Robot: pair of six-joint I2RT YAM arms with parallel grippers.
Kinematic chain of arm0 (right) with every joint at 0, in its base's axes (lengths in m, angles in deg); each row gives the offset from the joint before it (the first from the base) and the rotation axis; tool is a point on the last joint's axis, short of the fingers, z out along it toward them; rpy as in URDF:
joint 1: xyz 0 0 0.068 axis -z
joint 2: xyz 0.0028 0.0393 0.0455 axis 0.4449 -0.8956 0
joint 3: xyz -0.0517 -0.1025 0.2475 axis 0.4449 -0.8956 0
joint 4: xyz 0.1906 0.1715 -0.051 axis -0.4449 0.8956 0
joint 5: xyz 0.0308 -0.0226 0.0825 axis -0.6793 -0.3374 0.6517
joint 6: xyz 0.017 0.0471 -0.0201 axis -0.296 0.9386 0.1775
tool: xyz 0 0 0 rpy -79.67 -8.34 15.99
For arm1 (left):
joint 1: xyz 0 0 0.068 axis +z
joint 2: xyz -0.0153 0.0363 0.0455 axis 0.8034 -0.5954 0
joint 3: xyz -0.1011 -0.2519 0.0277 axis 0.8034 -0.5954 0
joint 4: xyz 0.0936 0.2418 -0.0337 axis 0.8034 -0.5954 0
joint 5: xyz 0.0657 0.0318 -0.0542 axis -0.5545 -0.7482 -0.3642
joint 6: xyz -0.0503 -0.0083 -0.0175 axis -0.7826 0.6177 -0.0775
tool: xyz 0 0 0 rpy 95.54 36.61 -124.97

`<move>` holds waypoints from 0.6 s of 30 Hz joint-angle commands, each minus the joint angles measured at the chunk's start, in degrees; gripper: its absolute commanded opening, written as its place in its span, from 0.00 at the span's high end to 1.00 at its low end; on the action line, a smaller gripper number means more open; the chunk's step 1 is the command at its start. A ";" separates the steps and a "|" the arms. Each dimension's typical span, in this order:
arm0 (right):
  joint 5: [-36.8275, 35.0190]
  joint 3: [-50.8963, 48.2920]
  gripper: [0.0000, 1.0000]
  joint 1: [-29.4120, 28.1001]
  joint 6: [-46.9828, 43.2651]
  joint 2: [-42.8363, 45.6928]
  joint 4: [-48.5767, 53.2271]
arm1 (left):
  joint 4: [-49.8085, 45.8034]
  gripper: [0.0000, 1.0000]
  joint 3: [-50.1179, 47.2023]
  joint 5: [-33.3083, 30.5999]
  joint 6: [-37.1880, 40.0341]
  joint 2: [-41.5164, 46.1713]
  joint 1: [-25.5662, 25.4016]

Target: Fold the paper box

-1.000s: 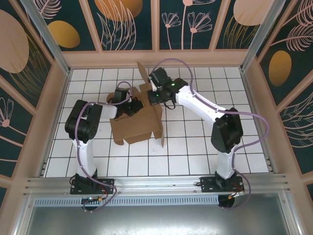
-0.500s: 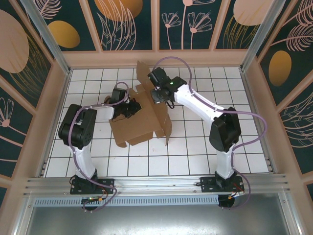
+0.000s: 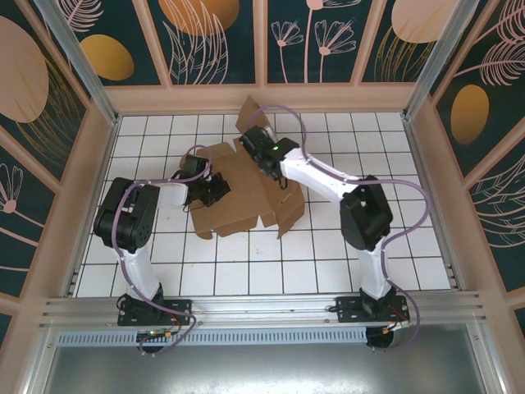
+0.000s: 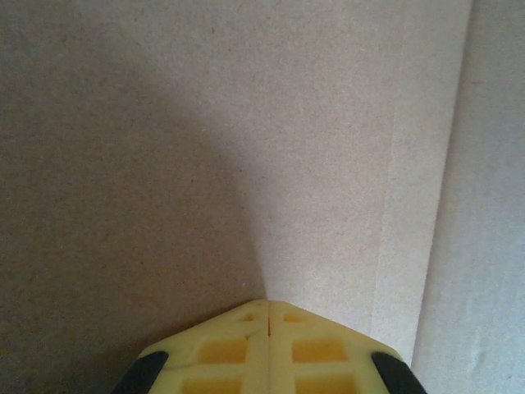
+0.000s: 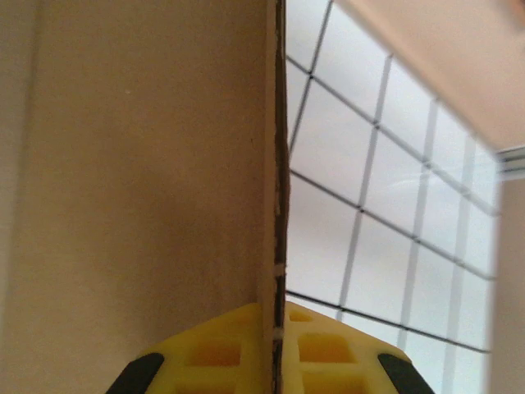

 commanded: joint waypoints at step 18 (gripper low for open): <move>-29.15 -25.72 1.00 -10.97 -87.78 -8.21 -106.59 | 0.63 1.00 -1.44 0.83 -1.17 -1.86 0.28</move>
